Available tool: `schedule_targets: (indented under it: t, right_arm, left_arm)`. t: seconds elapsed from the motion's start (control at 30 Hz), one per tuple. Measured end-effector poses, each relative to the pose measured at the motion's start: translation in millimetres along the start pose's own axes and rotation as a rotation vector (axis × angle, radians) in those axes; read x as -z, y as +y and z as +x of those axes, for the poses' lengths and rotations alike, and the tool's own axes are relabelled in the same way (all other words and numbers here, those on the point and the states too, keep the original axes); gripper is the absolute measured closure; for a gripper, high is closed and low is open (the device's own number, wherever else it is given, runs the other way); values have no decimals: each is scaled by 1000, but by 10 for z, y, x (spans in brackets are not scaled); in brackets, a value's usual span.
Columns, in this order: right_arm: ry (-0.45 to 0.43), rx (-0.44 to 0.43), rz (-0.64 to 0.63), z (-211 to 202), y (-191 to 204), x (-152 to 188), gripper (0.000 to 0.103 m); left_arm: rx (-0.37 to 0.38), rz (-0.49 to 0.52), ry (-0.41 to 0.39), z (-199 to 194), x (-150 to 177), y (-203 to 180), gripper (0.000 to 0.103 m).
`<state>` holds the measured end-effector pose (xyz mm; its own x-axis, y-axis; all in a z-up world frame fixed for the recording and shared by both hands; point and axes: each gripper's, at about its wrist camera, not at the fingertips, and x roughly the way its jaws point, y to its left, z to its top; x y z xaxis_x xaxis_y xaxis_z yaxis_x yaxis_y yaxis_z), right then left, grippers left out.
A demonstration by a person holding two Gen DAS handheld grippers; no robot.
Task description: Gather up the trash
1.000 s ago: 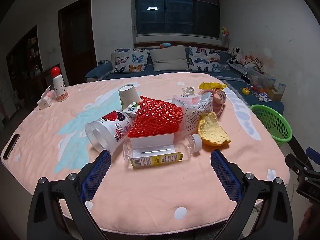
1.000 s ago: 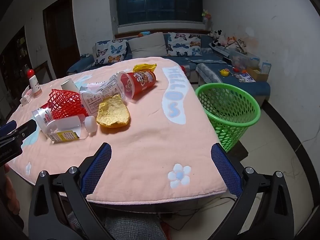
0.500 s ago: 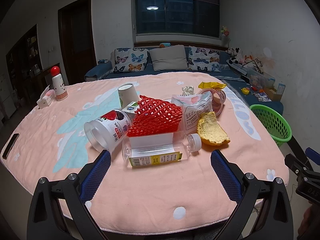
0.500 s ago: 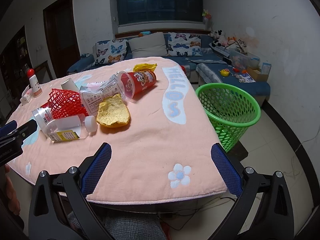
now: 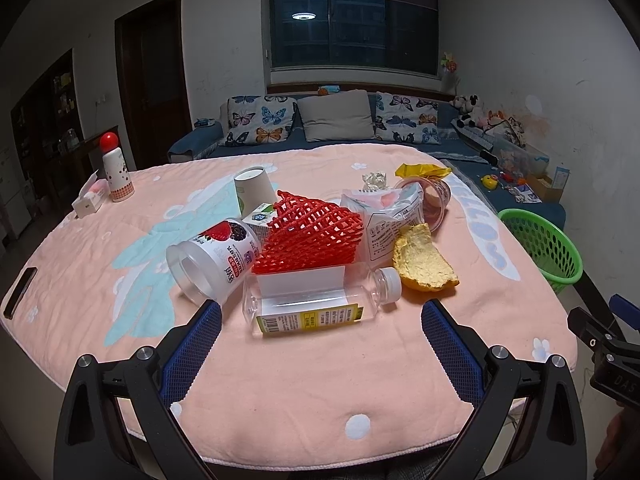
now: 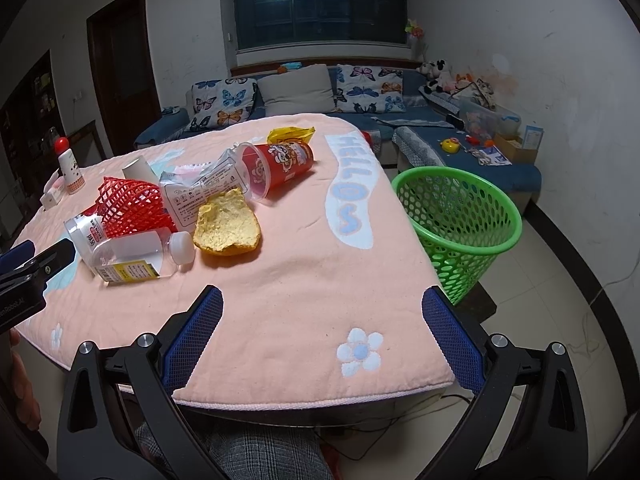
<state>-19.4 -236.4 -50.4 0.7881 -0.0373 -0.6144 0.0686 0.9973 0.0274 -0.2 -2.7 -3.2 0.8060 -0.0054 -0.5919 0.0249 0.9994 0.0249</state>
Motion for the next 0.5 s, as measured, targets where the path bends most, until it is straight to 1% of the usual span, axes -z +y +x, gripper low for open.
schedule_targets:
  t: [0.27, 0.5]
  right_arm:
    - [1, 1, -1, 5, 6, -2, 4]
    - [2, 0, -1, 19, 6, 0, 4]
  left_arm:
    - [5, 4, 3, -27, 9, -44, 6]
    - [12, 2, 11, 37, 2, -40, 6]
